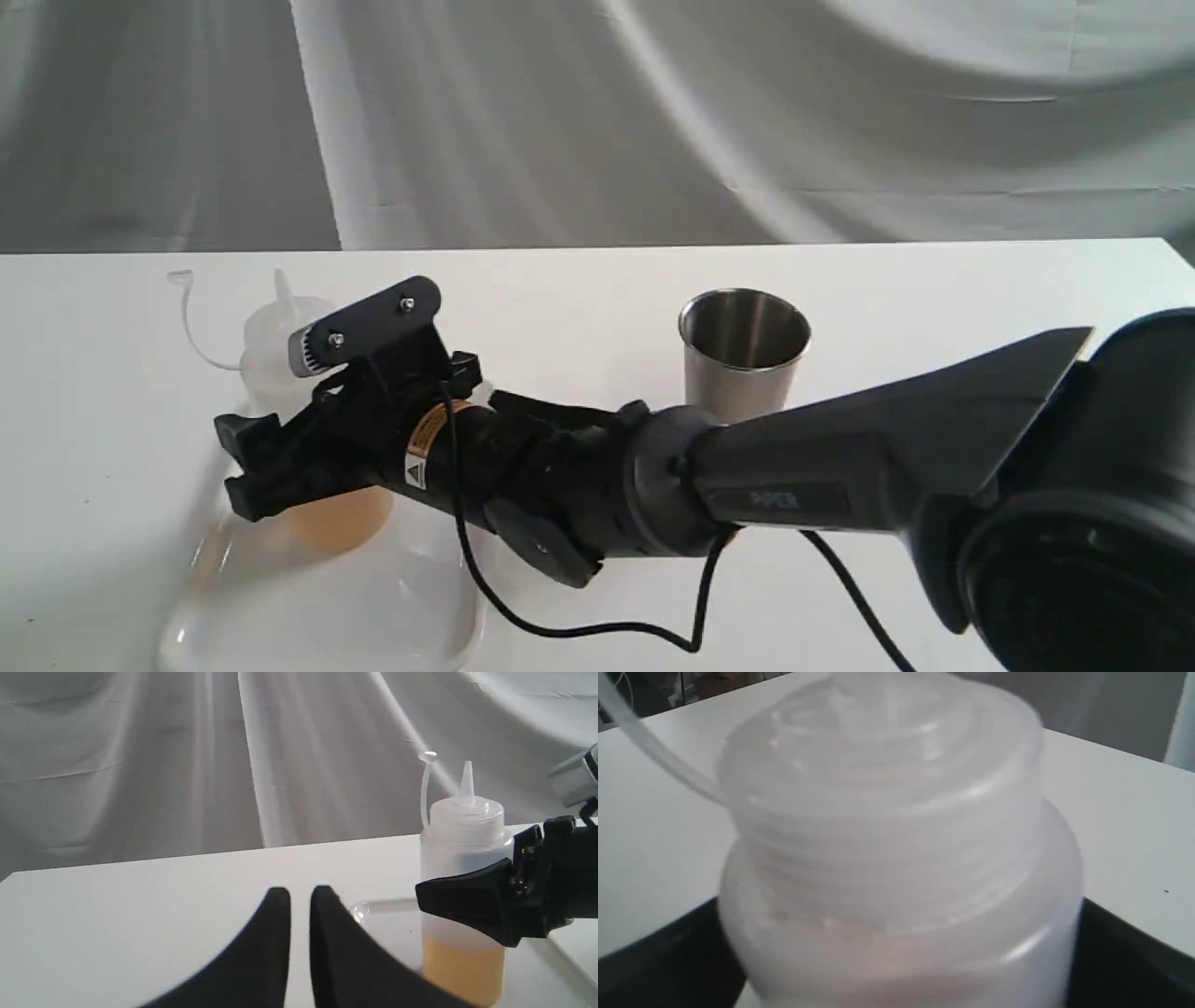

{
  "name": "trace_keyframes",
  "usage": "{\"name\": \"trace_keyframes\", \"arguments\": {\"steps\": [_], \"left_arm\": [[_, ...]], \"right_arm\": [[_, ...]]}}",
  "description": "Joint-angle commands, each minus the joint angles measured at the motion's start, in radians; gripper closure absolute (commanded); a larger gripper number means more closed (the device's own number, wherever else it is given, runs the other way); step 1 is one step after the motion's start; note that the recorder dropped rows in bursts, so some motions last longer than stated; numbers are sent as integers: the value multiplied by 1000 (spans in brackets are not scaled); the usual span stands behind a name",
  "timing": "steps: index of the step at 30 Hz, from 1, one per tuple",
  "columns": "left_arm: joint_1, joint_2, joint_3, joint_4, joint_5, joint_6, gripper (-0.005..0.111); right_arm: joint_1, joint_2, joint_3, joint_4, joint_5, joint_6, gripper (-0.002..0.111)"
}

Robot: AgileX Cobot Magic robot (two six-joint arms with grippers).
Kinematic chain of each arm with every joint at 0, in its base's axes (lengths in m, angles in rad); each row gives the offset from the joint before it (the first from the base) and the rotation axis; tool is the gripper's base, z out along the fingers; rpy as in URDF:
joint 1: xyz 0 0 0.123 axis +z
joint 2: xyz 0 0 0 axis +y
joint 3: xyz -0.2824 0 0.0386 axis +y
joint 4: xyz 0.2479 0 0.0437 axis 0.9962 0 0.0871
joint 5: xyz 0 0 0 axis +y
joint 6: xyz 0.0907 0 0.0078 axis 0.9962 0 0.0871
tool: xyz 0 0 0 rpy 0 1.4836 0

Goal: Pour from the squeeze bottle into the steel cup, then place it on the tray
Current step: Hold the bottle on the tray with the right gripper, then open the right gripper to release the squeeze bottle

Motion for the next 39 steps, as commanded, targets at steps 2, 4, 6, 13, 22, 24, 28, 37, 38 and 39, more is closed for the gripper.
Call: {"name": "trace_keyframes", "arguments": {"steps": [2,4,6,13,22,24,28,37,38,39], "left_arm": [[-5,-5,4,1,-2,-5,98],[-5,-5,4,1,-2,-5,98],[-5,-5,4,1,-2,-5,98],[-5,-5,4,1,-2,-1,98],[-5,-5,4,1,-2,-1,98],[-5,-5,4,1,-2,-4,98],[-5,-5,4,1,-2,-4,98],[-5,-5,4,1,-2,-1,98],[-5,-5,4,1,-2,-1,98],[-5,-5,4,1,-2,-1,98]], "right_arm": [[4,-12,-3,7,-20,38,25],[4,-14,-3,7,-20,38,25],[4,-14,-3,7,-20,38,25],[4,-14,-3,5,-19,38,25],[2,-37,56,-15,0,26,3],[0,-58,73,-15,-3,24,3],[0,-86,96,-15,-3,24,3],[2,-179,226,-16,-3,3,3],[5,-192,245,-16,-3,3,3],[7,-204,260,-19,-3,3,3]]}}
